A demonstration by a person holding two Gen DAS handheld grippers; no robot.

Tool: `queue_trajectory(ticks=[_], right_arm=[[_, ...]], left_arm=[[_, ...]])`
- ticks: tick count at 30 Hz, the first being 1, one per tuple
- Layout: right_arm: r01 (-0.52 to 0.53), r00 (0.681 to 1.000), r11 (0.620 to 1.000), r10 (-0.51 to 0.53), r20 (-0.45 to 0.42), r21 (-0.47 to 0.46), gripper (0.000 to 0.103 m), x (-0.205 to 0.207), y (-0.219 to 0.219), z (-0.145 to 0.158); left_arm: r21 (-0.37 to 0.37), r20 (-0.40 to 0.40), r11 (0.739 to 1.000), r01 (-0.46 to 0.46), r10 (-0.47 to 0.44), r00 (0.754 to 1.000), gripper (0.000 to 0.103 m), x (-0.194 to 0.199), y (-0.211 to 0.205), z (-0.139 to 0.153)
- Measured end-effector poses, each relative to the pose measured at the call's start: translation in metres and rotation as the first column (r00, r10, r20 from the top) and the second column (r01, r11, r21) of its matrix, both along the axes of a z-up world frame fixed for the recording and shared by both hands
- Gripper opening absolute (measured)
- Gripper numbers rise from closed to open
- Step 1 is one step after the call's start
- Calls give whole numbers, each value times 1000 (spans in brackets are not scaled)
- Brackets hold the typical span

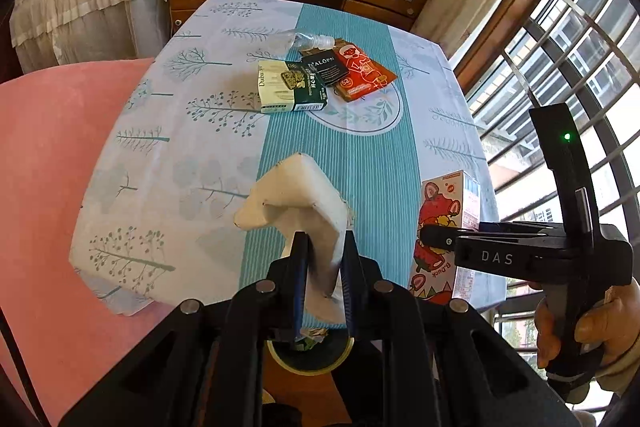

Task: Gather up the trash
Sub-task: 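Carry the tissue and juice carton down toward the trash bin with both tools, then open both tools to drop the tissue and carton into the bin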

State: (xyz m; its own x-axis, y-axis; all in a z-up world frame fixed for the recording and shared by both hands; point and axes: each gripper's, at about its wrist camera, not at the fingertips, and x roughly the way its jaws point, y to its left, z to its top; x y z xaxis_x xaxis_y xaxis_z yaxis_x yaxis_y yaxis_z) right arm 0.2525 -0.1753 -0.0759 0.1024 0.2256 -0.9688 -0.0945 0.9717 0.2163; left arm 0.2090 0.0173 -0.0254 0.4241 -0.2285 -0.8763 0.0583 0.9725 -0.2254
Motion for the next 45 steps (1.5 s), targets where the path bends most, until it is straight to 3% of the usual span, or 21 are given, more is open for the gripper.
queue_trajectory(ticks=[4, 10, 21, 32, 45], right_arm=[[75, 997, 997, -75, -8, -3, 46, -53, 18, -2], [100, 994, 995, -101, -40, -30, 46, -124, 50, -16], [81, 986, 992, -94, -136, -97, 46, -195, 74, -65], [174, 952, 979, -196, -236, -111, 46, -220, 39, -167], [191, 937, 975, -215, -276, -111, 46, -194, 11, -321]], left_arm=[[-17, 4, 999, 39, -39, 999, 13, -42, 30, -6], [-56, -38, 996, 72, -74, 996, 13, -96, 60, -29], [-114, -164, 989, 99, -117, 980, 13, -151, 55, -97], [-168, -300, 984, 54, -103, 948, 13, -162, 31, -204], [-166, -376, 985, -52, -14, 927, 16, -144, -1, -355]])
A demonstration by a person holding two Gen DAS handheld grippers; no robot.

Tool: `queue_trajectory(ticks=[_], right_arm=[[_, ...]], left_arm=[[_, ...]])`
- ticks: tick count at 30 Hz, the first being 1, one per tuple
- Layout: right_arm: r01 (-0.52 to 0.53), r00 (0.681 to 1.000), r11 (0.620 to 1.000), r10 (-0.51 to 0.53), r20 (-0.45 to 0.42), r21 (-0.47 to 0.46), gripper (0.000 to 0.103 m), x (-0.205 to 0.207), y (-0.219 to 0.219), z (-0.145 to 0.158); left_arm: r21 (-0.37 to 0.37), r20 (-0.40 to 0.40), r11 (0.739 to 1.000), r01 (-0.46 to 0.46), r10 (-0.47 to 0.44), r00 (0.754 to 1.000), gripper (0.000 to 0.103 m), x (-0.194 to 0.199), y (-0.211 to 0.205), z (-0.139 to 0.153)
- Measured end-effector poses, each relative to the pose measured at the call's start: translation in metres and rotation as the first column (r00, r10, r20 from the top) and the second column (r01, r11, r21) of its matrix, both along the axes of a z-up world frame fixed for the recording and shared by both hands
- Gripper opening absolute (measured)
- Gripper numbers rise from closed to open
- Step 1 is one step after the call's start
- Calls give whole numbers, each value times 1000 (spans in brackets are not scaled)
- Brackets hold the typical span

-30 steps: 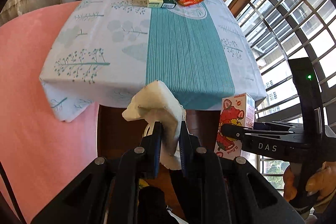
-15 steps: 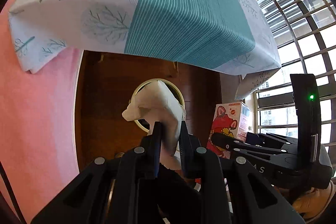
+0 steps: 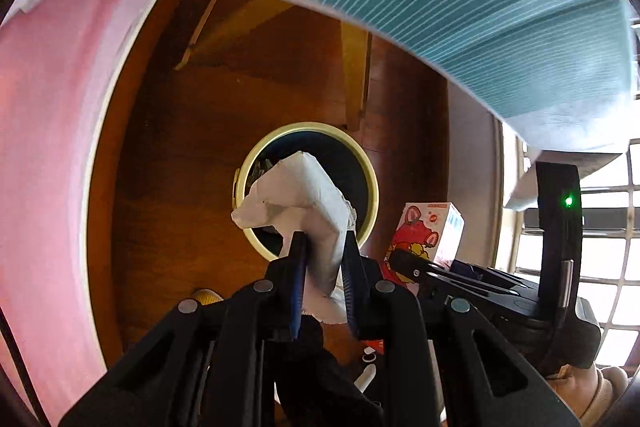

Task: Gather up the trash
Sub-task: 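Open both tools to drop the tissue and carton into the bin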

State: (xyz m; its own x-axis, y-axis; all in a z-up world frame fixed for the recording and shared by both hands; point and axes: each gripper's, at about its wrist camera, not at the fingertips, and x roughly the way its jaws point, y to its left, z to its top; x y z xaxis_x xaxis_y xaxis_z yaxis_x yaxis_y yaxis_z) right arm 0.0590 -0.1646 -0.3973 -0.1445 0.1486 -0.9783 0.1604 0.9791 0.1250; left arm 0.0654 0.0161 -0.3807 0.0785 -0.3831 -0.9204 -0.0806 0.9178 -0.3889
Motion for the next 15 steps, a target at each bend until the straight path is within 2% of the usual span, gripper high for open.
queue_trajectory(ticks=[5, 6, 8, 9, 10, 15], right_arm=[[-5, 1000, 1000, 5, -1, -14, 49, 17, 0, -38], [-8, 1000, 1000, 8, 1, -25, 54, 19, 0, -44], [-4, 1000, 999, 5, 11, -37, 68, 23, -2, -51], [-1, 1000, 999, 1, 15, -37, 69, 25, -5, -54], [5, 1000, 999, -4, 16, -39, 69, 26, -7, -56], [24, 1000, 999, -23, 19, -38, 69, 27, -17, -51]], left_arm=[[23, -14, 1000, 5, -5, 1000, 24, 7, -19, -39], [24, -23, 1000, 3, -2, 1000, 30, 11, -19, -43], [34, -35, 999, 3, -1, 999, 47, 15, -23, -53], [44, -36, 999, 3, -1, 999, 63, 20, -24, -56], [57, -29, 998, -1, 2, 1000, 67, 22, -25, -57], [118, -9, 993, -21, 22, 1000, 68, 30, -22, -57]])
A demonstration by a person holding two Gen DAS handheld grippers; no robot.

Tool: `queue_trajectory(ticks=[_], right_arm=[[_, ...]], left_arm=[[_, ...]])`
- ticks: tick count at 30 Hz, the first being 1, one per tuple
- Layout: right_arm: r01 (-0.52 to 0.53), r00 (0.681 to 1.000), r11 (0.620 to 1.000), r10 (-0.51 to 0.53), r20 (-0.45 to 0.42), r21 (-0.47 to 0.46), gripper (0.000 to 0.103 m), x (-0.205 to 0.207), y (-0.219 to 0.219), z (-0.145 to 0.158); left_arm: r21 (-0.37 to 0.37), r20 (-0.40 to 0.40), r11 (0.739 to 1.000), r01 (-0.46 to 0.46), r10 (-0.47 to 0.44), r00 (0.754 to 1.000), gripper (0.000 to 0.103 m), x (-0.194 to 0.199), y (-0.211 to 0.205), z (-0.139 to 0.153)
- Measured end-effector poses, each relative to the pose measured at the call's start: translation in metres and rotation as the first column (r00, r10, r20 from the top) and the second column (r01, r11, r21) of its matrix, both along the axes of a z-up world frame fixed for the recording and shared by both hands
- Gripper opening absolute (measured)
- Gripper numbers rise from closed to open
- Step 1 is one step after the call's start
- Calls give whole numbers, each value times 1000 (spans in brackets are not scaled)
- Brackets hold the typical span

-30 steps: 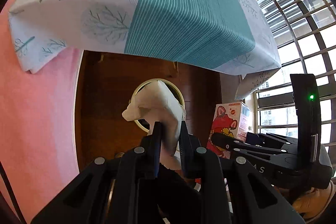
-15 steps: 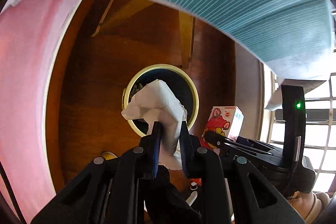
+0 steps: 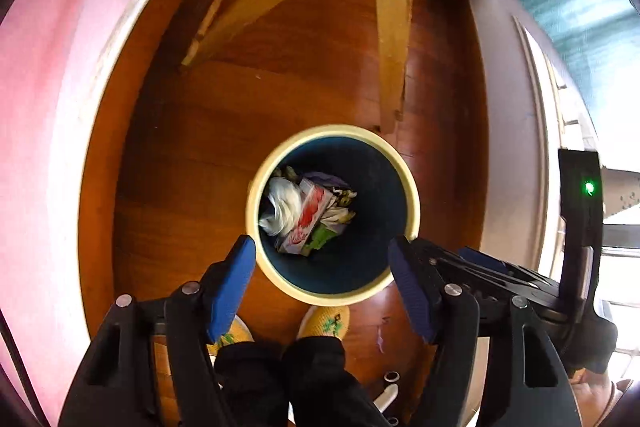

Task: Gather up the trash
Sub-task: 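Open both tools to drop the tissue and carton into the bin, then raise both open tools back up toward the table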

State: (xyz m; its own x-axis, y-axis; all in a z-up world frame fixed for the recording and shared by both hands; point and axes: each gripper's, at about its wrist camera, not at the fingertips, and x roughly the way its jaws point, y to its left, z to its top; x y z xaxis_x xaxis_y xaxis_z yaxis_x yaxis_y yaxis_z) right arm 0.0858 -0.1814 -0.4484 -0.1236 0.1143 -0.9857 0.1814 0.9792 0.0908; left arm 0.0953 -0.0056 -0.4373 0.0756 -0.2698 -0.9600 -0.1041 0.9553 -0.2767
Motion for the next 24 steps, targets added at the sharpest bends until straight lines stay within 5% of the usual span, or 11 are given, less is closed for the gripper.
queue_trajectory(ticks=[12, 24], right_arm=[[59, 996, 998, -60, 68, 25, 69, -14, -13, 67], [23, 970, 996, -43, 240, 83, 69, -39, -8, 209]], left_arm=[[68, 64, 997, -47, 43, 997, 70, -1, 19, 75], [87, 226, 996, -20, 0, 974, 70, -22, 40, 223]])
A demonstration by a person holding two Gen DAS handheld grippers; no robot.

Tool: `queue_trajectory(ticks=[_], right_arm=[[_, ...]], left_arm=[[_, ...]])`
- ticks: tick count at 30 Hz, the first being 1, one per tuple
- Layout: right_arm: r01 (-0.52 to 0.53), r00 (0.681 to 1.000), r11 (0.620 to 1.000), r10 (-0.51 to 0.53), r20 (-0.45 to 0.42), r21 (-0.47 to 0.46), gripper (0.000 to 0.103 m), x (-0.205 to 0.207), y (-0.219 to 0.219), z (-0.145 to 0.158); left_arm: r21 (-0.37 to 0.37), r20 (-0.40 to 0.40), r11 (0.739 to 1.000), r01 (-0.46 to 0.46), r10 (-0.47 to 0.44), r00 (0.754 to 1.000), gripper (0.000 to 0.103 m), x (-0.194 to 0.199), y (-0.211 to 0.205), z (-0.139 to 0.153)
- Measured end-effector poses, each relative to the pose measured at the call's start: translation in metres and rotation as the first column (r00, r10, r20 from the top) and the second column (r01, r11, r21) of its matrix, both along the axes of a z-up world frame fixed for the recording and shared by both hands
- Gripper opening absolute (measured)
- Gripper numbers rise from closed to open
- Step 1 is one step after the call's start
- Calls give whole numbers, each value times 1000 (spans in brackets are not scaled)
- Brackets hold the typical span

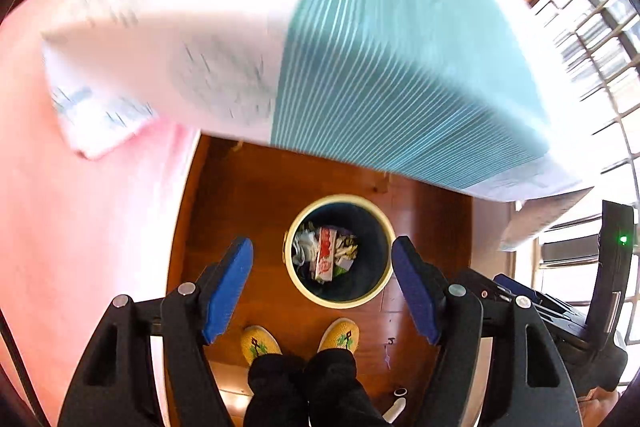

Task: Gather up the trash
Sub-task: 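Raise both open tools back up toward the table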

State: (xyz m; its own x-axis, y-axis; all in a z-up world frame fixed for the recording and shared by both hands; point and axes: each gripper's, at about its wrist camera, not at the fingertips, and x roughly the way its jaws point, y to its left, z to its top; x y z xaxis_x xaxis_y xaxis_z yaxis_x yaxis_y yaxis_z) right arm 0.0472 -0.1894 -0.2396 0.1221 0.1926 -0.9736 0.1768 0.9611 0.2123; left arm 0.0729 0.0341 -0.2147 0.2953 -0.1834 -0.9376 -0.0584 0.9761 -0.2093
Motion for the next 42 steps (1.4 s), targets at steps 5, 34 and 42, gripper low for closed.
queue_trajectory(ticks=[5, 34, 42], right_arm=[[-24, 999, 1000, 23, 49, 19, 69, -13, 2, 63], [-42, 862, 991, 100, 497, -125, 65, 8, 28, 280], [-141, 860, 989, 148, 488, -52, 60, 58, 30, 269]], left_arm=[[3, 78, 1000, 26, -26, 997, 70, -10, 11, 69], [111, 420, 988, 103, -141, 896, 70, 6, 46, 293], [119, 406, 989, 87, -128, 905, 70, 47, 36, 298]])
